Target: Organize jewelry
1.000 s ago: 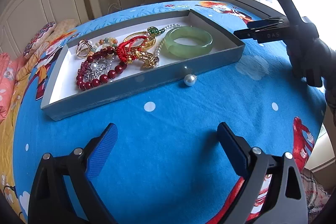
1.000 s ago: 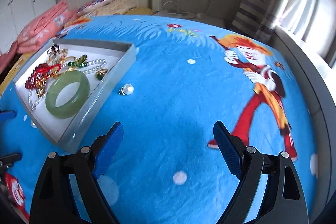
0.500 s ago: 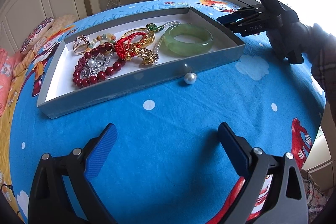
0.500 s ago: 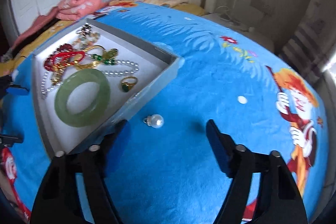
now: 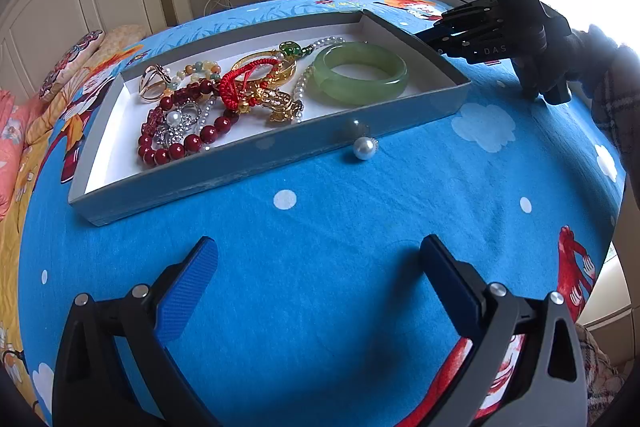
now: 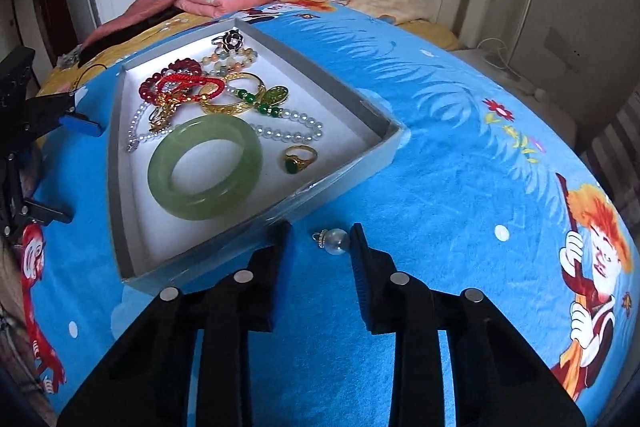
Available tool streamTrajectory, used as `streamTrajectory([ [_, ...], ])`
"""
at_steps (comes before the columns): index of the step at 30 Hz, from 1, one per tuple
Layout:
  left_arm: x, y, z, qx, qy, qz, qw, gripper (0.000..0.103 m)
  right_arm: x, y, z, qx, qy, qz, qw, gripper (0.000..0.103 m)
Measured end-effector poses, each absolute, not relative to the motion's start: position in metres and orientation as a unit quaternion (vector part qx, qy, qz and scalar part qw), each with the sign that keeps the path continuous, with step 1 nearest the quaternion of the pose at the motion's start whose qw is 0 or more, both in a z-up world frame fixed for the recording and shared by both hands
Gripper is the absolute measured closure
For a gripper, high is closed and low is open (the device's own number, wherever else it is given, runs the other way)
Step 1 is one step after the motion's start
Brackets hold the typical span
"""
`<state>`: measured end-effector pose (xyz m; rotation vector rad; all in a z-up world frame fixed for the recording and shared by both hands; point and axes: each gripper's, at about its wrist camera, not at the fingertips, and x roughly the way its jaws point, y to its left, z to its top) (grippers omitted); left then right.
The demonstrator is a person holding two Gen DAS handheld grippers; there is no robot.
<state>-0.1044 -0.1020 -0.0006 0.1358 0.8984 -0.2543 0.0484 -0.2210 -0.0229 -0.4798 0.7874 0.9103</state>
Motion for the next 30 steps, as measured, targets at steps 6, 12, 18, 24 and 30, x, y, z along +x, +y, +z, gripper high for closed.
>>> streamTrajectory([
  [6,-0.104,-0.102,-0.001,0.065,0.432,-0.123,0.891,0.003,0.031,-0.223,-0.024,-0.231,0.359,0.394,0.814,0.083],
  [12,-0.104,-0.102,-0.001,0.066,0.433,-0.123,0.891,0.003,-0.042,-0.235,-0.028,-0.251,0.34,0.349,0.837,0.083],
  [18,-0.101,-0.104,0.001,0.066,0.442,-0.117,0.887,0.004,-0.122,-0.222,-0.031,-0.257,0.336,0.332,0.843,0.083],
  [24,-0.092,-0.116,0.016,0.009,0.434,-0.127,0.892,0.024,-0.136,-0.217,-0.036,-0.172,0.356,0.338,0.854,0.083],
  [30,-0.075,-0.13,0.015,-0.021,0.442,-0.088,0.892,0.059,-0.133,-0.22,-0.034,-0.145,0.365,0.327,0.859,0.083],
])
